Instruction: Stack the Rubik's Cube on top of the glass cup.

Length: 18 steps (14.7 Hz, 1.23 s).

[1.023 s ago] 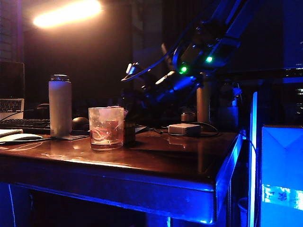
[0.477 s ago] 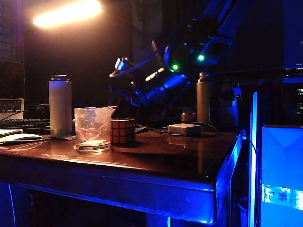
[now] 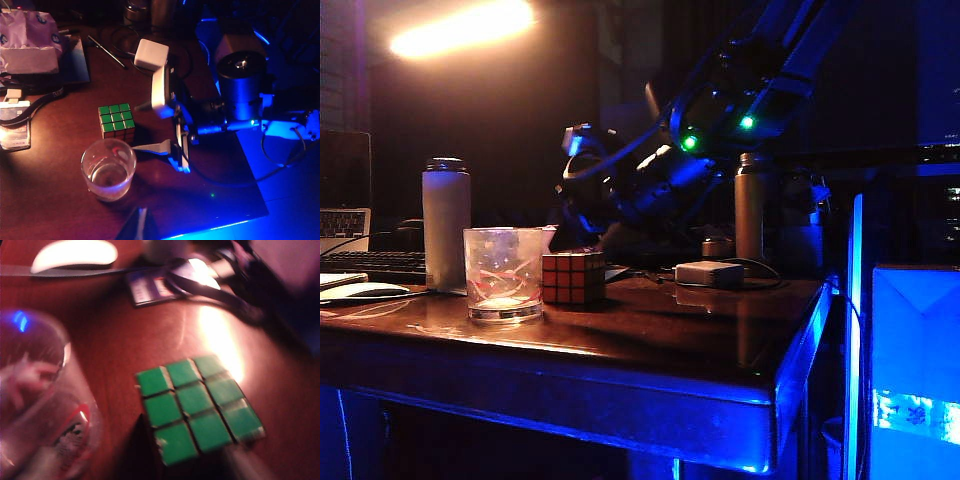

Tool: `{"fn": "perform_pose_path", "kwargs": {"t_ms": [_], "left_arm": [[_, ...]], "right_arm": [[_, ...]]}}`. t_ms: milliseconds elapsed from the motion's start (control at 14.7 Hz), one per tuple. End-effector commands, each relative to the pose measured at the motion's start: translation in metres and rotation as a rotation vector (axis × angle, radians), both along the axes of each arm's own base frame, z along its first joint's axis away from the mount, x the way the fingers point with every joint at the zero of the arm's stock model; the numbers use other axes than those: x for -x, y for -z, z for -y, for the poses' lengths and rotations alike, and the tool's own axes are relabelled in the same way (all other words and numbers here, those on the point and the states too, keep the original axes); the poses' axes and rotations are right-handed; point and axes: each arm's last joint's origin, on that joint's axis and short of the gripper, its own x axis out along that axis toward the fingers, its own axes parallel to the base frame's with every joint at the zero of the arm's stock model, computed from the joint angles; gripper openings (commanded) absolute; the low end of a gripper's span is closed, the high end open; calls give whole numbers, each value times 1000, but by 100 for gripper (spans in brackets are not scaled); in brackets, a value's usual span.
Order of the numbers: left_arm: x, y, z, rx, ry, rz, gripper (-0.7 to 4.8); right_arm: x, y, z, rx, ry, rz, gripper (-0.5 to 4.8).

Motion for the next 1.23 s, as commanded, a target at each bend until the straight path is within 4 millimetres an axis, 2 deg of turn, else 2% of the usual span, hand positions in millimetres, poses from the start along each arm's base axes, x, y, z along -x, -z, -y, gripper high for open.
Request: {"fn": "perform_pose_path", "kwargs": {"t_ms": [68,341,682,818,1023,1227], "left_arm": [[1,-3,0,3,7,18,-3],[1,-3,0,3,8,18,-3],[1,-3,0,7,13,17,-3],[1,-3,0,8,14,17,-3],[1,-2,0,7,13,4,-3],[-1,9,0,9,10,-39,-3]], "right_arm": [[-3,-3,5,60,-40,80,479],[-19,-12,17,54,9,109,479],[-40,-20,4,40,-63,87,479],[-42,-17,4,58,-69,89,479],[-44,-2,3,78,-81,56,479],[-45,2,2,78,-86,56,479]]}}
